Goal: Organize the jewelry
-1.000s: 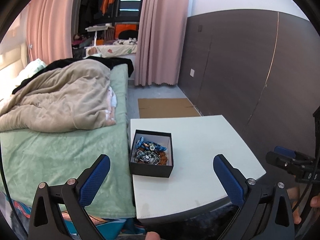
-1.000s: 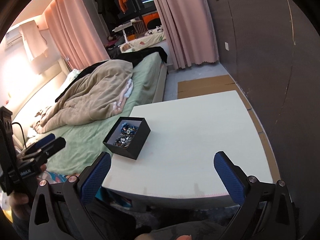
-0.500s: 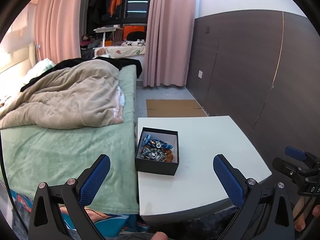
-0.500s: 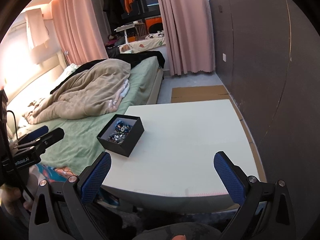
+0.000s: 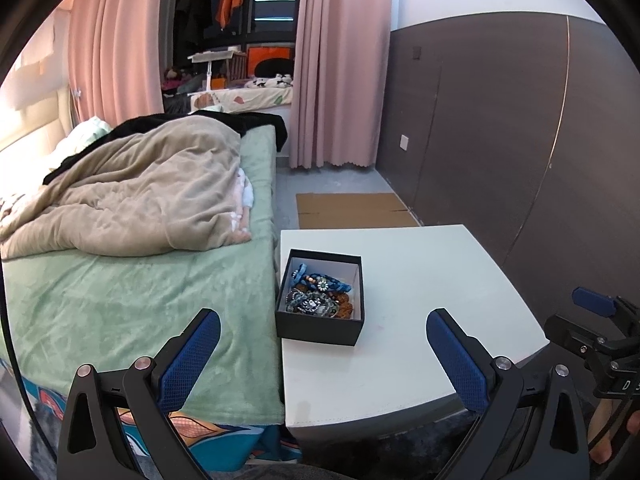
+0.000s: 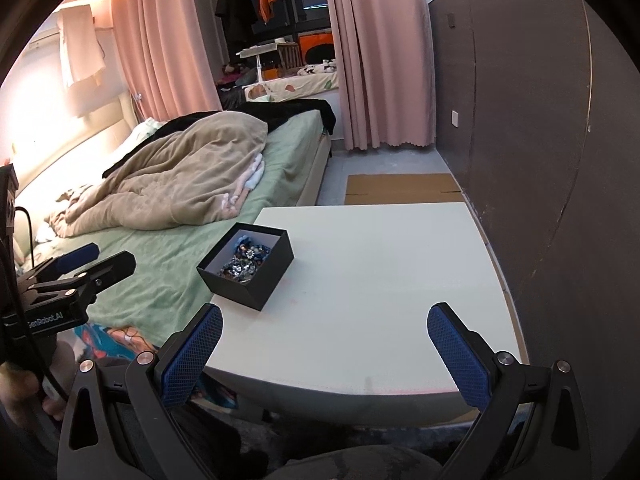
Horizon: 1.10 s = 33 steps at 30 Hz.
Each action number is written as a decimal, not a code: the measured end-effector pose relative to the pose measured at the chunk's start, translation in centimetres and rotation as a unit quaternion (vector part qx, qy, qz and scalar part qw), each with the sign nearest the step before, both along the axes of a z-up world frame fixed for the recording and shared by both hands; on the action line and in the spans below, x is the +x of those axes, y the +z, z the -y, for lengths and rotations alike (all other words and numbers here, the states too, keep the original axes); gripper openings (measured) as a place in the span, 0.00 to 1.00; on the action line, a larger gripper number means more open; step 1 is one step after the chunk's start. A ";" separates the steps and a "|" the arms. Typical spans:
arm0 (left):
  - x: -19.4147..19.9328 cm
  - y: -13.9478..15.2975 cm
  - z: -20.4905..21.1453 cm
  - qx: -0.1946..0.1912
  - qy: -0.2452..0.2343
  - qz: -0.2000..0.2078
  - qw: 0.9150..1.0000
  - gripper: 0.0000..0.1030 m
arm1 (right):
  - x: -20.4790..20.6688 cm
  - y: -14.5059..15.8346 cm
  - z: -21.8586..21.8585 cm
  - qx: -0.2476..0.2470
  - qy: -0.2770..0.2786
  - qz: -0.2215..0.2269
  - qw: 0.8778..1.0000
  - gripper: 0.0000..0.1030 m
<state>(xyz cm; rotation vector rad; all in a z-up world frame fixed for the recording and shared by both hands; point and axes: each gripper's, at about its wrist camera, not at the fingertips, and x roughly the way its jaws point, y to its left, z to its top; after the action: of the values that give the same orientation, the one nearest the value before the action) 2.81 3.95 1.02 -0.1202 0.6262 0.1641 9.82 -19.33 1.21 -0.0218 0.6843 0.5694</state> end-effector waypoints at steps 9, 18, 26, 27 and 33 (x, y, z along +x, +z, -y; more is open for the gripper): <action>-0.4 0.1 -0.1 -0.002 -0.001 0.006 1.000 1.00 | 0.1 0.1 0.0 0.002 -0.001 0.000 1.000 1.00; -0.4 0.0 -0.2 -0.004 -0.001 0.005 1.000 1.00 | 0.1 -0.1 0.4 0.008 -0.007 -0.004 1.000 1.00; -0.4 0.0 -0.5 -0.006 -0.001 0.005 1.000 1.00 | 0.3 -0.2 0.6 0.009 -0.010 -0.008 1.000 1.00; -0.4 0.0 -0.5 -0.006 -0.001 0.005 1.000 1.00 | 0.2 -0.2 0.6 0.009 -0.010 -0.008 1.000 1.00; -0.3 0.0 -0.5 -0.004 0.000 0.006 1.000 1.00 | 0.4 -0.3 0.6 0.010 -0.011 -0.010 1.000 1.00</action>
<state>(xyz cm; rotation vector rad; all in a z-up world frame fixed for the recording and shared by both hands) 2.50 4.42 1.01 -0.1277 0.6147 0.1605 10.20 -19.98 0.94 0.0096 0.6974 0.5567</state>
